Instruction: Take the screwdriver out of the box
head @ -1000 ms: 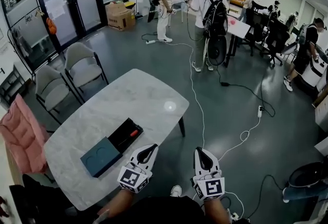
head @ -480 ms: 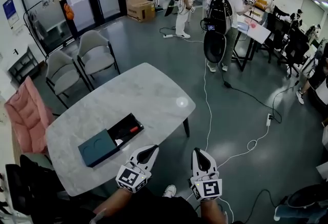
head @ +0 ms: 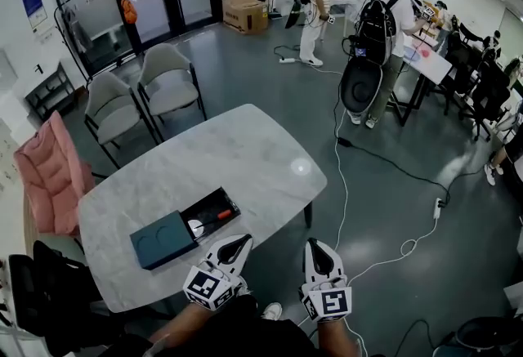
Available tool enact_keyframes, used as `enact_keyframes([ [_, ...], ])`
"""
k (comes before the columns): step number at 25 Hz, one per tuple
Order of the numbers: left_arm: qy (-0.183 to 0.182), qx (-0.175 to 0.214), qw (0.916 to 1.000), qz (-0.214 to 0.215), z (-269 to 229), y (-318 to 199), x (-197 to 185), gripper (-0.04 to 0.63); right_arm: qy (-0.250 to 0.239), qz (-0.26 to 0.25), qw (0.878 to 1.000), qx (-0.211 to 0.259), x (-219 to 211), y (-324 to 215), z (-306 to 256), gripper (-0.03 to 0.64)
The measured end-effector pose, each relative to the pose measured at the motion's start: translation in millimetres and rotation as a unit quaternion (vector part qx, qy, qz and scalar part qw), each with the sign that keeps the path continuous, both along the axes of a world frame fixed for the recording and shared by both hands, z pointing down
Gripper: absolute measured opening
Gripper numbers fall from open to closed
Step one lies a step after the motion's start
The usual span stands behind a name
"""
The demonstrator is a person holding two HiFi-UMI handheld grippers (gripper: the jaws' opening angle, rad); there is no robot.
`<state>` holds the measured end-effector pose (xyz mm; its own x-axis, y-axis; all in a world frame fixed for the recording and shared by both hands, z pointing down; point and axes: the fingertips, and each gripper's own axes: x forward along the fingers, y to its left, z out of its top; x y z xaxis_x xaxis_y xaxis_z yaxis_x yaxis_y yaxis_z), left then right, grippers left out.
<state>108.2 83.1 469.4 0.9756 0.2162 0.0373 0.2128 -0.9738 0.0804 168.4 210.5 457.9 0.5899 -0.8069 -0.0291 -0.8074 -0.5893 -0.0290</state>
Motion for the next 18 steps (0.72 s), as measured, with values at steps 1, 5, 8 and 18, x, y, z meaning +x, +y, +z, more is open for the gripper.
enact_keyframes([
  [1, 0.003, 0.003, 1.0000, 0.000, -1, -4, 5, 0.005, 0.001, -0.003, 1.000, -0.001, 3, -5, 1, 0.023],
  [5, 0.014, 0.018, 0.9997, -0.010, -10, -28, 22, 0.005, -0.001, -0.011, 1.000, 0.001, 17, -25, -8, 0.023],
  [8, 0.020, 0.021, 0.9992, -0.028, -13, -55, 31, 0.005, 0.014, -0.015, 1.000, -0.003, 28, -43, -16, 0.023],
  [18, 0.025, 0.005, 0.9972, -0.070, -4, -142, 33, 0.005, 0.041, -0.053, 0.998, -0.022, 42, -135, -24, 0.023],
])
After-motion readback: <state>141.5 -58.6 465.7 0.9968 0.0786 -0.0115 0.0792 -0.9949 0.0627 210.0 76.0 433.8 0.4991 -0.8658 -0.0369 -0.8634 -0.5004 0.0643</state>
